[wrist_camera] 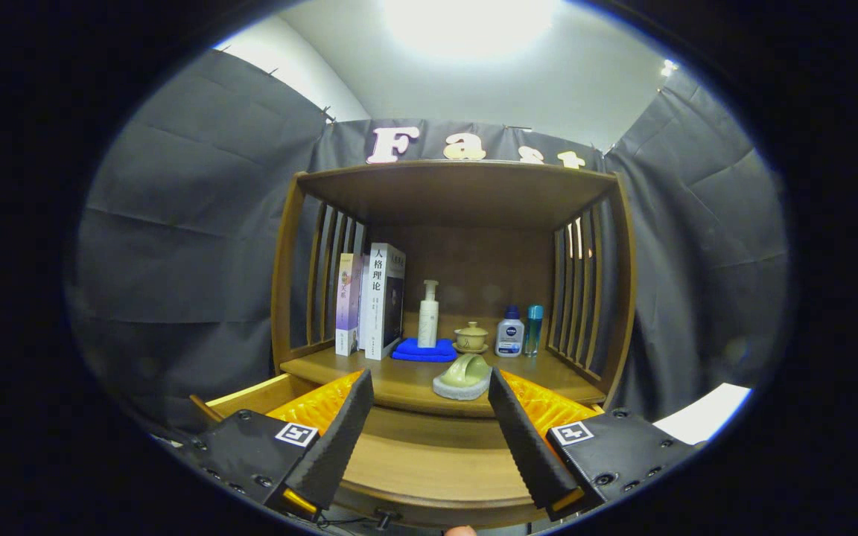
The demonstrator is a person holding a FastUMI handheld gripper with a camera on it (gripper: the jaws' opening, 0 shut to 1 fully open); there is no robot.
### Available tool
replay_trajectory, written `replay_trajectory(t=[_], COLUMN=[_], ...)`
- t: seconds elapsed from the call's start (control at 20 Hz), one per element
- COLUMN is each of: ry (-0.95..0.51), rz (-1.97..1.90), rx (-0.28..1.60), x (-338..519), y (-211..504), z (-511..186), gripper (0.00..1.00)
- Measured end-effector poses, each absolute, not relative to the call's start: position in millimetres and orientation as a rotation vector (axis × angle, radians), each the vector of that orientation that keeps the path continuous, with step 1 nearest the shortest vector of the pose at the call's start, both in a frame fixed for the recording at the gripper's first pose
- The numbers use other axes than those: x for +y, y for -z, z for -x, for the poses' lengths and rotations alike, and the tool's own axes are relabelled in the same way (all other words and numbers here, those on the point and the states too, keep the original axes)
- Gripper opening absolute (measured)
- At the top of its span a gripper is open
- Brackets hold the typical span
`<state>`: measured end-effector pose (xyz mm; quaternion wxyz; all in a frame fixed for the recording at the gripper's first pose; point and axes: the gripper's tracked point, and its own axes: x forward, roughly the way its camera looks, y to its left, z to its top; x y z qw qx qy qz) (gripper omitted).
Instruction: Pull open the drawer, take out the items inside it, and place them on the countertop above the cabinet.
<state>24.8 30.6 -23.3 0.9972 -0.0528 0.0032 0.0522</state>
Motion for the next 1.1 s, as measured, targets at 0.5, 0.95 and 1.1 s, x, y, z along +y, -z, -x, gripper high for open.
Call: replay_trajectory(t=[0.5, 0.95, 1.1], ry=[-0.086, -0.081, -0.066], rz=[0.078, 0.108, 0.107], rx=[0.018, 0.124, 0.175], x=[28.7, 22.6, 17.7], y=[80.0, 149.2, 173.3], z=[28.1, 41.9, 36.6], gripper=[1.0, 1.0, 1.0])
